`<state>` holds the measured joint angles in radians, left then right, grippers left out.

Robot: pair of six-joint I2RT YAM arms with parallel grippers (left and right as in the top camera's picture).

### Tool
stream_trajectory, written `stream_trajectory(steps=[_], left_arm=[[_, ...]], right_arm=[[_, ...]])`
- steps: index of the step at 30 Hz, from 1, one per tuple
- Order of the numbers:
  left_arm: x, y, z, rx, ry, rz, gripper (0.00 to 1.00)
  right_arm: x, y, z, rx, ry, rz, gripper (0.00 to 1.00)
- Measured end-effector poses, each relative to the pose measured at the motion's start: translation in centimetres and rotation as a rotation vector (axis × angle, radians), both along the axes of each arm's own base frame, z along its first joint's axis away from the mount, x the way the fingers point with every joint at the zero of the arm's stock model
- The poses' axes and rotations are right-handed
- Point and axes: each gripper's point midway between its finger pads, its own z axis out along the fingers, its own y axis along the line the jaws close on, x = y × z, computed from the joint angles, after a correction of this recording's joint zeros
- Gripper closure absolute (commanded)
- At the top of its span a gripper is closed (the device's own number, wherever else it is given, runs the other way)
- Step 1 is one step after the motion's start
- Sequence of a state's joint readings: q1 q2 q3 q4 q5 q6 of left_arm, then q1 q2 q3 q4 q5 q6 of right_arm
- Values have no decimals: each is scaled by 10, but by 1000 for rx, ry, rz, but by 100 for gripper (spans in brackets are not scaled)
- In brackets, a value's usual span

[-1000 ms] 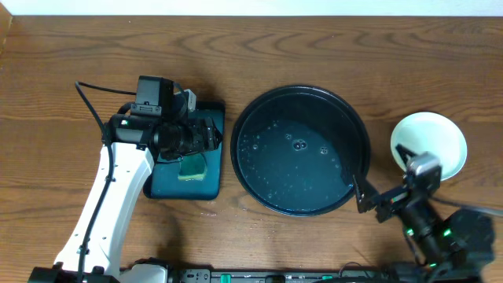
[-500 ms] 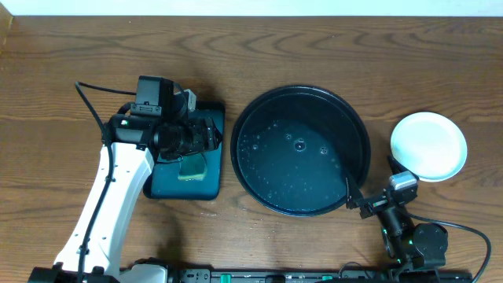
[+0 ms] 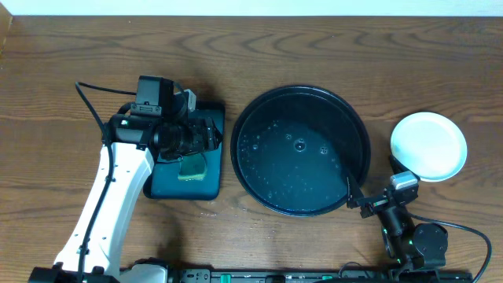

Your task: Clean dirty plates on tray and stack at the side

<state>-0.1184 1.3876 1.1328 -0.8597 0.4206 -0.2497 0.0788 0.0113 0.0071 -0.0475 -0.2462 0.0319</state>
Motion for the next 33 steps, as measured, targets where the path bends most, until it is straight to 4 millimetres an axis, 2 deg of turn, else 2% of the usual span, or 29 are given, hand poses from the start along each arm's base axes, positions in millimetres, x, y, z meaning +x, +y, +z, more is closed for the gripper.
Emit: stream_trajectory(steps=[5,8,11,15,17,18,20,26,33], left_arm=[[0,0,0,1,-1,1,19],[0,8,9,51,-55,3,19],[2,21,43,106,-251,29,19],[-6,31,115,117,-653,58,19],[-19,38,137,124,-824,79,19],[-26,42,141,131,-882,96,19],[-35,51,139,152,-965,132,19],[-51,74,89,201,-1057,258,19],[-60,88,60,211,-1187,348,19]], right_arm=[[0,0,0,0,0,0,1],[0,0,0,0,0,0,1],[0,0,0,0,0,-1,1],[0,-1,0,0,1,-4,1],[0,-1,0,0,0,-5,1],[0,-1,0,0,0,-5,1],[0,-1,0,0,0,-5,1],[0,-1,0,0,0,-8,1],[0,-1,0,-1,1,-8,1]])
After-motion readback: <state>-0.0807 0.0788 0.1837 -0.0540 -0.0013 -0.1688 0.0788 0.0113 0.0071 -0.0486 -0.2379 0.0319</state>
